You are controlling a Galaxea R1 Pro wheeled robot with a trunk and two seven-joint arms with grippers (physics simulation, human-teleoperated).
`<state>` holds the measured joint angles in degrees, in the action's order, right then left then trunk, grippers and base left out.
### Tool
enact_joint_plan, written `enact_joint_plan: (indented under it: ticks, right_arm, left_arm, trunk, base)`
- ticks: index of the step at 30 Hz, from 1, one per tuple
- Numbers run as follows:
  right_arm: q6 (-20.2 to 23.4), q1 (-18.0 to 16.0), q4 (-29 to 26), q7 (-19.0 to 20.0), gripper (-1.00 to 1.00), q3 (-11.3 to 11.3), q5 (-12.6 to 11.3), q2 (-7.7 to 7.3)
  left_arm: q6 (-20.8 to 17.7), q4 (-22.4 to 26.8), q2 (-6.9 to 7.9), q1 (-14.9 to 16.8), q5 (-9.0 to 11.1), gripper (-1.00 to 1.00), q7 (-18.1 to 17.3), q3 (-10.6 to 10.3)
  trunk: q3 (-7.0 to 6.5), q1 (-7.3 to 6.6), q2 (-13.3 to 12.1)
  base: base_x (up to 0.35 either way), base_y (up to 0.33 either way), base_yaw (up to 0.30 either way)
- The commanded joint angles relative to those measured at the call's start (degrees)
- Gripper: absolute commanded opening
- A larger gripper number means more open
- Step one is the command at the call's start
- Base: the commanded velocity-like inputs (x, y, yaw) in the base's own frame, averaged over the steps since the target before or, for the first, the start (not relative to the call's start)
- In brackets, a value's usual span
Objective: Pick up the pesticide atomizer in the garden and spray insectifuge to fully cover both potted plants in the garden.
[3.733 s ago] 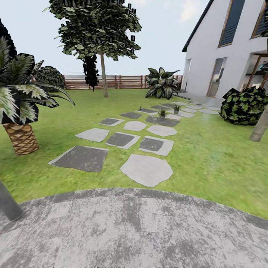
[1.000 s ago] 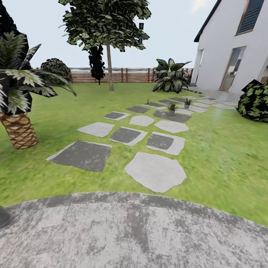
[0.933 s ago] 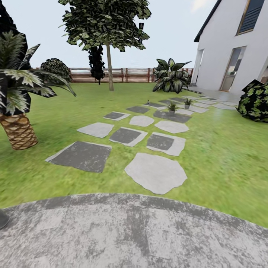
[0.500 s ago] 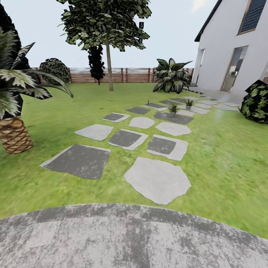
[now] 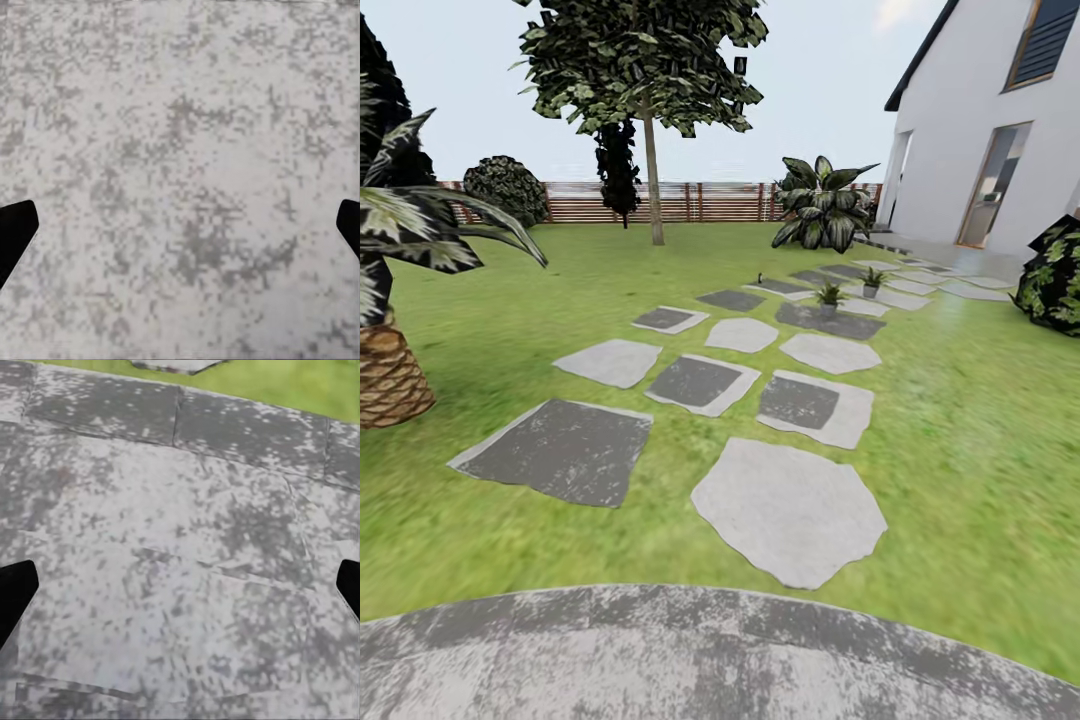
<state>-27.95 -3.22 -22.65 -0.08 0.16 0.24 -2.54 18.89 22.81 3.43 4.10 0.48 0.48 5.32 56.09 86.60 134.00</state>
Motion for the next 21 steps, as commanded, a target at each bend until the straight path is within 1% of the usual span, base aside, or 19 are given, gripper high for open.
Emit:
enact_joint_plan:
  ticks: [1,17,21]
  right_arm:
    - [-0.2,0.0,0.0,0.0,1.0,0.0,0.0,-0.01]
    - [-0.2,0.0,0.1,0.0,1.0,0.0,0.0,-0.01]
    - [-0.2,0.0,0.0,0.1,1.0,0.1,0.0,-0.01]
  left_arm:
    - [0.2,0.0,-0.01,0.0,0.0,1.0,0.0,0.0]
    - [0.2,-0.1,0.08,0.1,0.0,1.0,0.0,0.1]
    - [0.2,0.0,-0.13,0.4,-0.5,1.0,0.0,0.0]
  trunk:
    - [0.05,0.02,0.0]
    - [0.05,0.02,0.0]
    - [0.05,0.02,0.0]
  base:
    - [0.34,0.0,0.0]
    - [0.34,0.0,0.0]
    - [0.34,0.0,0.0]
